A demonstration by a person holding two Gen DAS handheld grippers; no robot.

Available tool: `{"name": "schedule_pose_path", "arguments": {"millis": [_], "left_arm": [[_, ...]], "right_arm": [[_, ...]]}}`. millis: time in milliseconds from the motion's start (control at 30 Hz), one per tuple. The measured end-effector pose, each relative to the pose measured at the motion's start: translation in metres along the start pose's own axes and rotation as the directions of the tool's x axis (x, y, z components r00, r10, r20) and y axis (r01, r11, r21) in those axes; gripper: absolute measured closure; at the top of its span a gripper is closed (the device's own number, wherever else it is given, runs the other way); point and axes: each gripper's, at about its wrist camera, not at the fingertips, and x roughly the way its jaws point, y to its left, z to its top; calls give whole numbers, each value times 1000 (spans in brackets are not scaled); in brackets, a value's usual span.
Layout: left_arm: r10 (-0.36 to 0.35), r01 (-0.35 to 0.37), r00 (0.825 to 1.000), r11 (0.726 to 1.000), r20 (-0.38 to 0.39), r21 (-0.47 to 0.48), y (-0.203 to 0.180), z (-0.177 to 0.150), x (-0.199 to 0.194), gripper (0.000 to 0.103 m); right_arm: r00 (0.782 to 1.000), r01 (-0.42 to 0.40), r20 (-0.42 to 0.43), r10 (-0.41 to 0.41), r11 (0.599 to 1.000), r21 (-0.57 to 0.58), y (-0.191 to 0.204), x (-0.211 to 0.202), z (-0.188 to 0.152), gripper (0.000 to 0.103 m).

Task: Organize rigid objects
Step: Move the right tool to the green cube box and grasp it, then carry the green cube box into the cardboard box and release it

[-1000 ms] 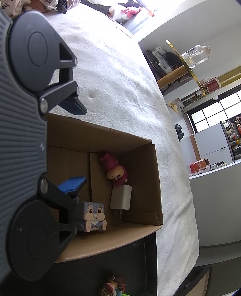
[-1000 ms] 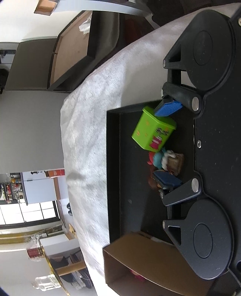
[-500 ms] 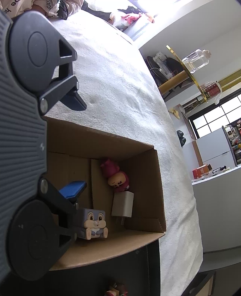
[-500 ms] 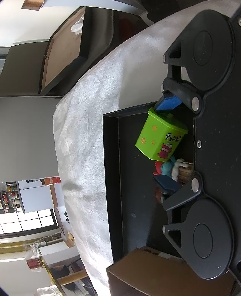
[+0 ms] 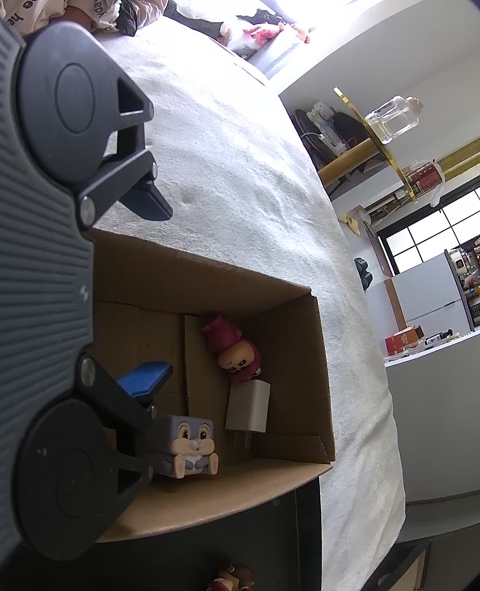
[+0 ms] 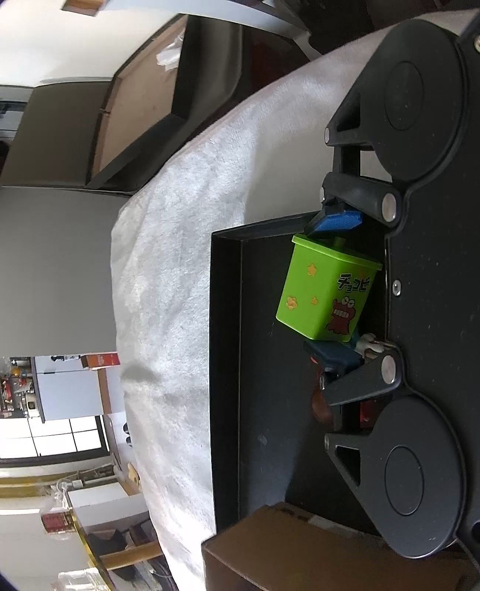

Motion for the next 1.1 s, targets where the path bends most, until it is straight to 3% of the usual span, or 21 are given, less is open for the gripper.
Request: {"name": "schedule_pose_path", "arguments": {"millis": [500, 1100], "left_arm": [[-20, 21, 999, 999, 25, -25, 11, -3, -9, 21], [-70, 73, 997, 994, 43, -78, 29, -10, -7, 22]], "right_arm": [[997, -46, 58, 45, 999, 28, 10, -47, 13, 46], [984, -124, 120, 129, 991, -43, 54, -75, 23, 46]]}}
